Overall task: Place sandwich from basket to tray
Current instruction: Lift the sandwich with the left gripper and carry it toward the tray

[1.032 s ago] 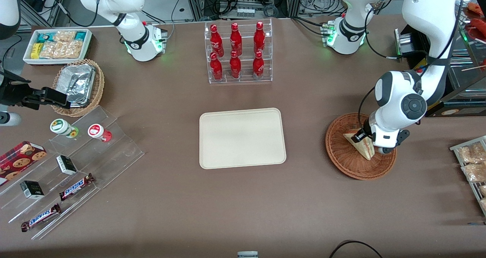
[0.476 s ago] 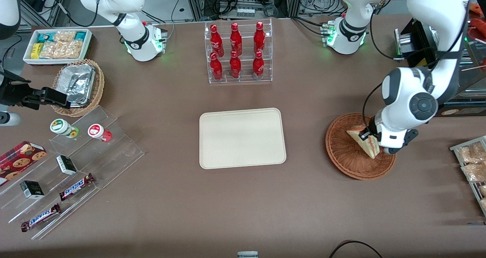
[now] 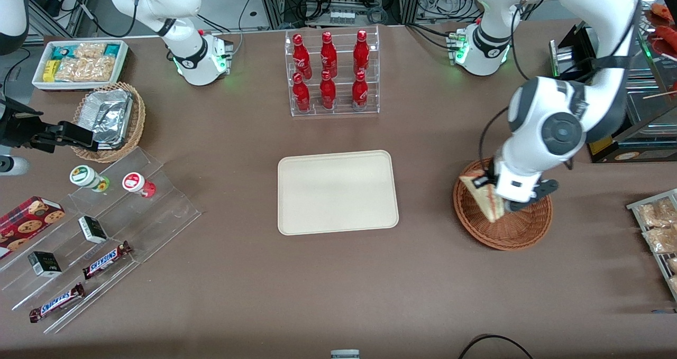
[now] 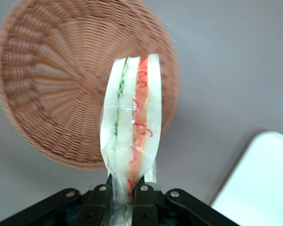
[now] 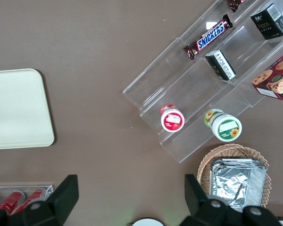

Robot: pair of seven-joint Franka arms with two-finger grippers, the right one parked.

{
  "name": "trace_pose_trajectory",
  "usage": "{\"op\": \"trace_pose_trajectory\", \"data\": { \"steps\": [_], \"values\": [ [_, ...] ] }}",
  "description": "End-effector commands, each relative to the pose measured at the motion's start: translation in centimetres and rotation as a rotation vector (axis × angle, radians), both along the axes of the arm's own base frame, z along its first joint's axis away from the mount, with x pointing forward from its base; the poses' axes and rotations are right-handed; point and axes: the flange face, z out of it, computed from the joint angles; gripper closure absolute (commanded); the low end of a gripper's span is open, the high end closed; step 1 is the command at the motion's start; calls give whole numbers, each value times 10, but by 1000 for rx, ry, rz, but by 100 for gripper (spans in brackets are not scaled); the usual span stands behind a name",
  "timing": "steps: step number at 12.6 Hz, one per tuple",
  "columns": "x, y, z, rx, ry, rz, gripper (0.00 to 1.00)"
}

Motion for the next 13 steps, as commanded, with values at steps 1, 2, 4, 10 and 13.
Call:
{"op": "trace_pose_trajectory", "data": {
  "steps": [1,2,4,10,13],
  "values": [
    [-6,-50,5,-17,7,-92,100],
    [-9,-70,2,-29,8,-118,100],
    [-18,-131,1,-56,4,-197,100],
    [-36,-253,-33,-55,2,-285,100],
    [-42,-299,-48,-79,3,-330,100]
  ]
}}
